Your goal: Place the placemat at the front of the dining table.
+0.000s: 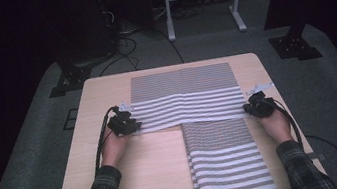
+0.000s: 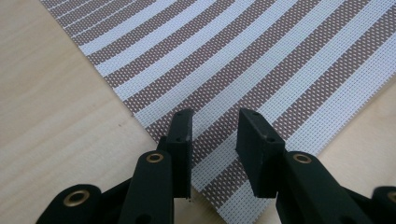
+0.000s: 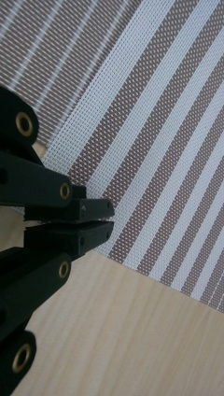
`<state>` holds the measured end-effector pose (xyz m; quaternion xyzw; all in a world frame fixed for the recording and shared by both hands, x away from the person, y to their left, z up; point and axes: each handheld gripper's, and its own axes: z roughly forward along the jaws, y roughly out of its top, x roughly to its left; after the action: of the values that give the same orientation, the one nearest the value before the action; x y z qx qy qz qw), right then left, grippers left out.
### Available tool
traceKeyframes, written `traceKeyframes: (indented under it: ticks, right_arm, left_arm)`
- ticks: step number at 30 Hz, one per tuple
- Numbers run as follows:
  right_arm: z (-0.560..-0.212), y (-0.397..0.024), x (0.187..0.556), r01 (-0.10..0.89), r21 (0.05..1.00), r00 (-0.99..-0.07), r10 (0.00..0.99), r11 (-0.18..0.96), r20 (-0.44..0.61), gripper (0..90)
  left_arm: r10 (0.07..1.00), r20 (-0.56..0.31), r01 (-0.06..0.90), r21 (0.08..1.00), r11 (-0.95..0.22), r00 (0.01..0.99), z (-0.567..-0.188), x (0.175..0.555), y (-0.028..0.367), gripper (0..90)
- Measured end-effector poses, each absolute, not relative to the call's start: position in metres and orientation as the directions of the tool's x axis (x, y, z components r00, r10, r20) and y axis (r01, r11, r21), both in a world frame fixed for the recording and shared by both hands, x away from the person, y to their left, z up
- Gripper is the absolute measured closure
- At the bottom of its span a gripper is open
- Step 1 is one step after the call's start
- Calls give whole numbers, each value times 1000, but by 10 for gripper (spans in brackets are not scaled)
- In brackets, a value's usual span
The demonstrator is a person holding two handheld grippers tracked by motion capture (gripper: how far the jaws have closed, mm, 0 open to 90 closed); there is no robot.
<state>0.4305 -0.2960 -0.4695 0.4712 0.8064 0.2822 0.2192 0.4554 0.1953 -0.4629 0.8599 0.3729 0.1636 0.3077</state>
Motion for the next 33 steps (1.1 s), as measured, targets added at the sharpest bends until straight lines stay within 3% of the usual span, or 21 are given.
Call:
traceKeyframes:
  ticks: [27,33]
  right_arm:
    - [-469,-288,476,661,661,-412,908,356,-76,857]
    - [-465,-290,476,669,652,-402,912,357,-86,708]
  left_arm:
    - [793,37,579,663,-475,608,-464,493,201,659]
    - [799,35,571,680,-459,601,-465,491,201,627]
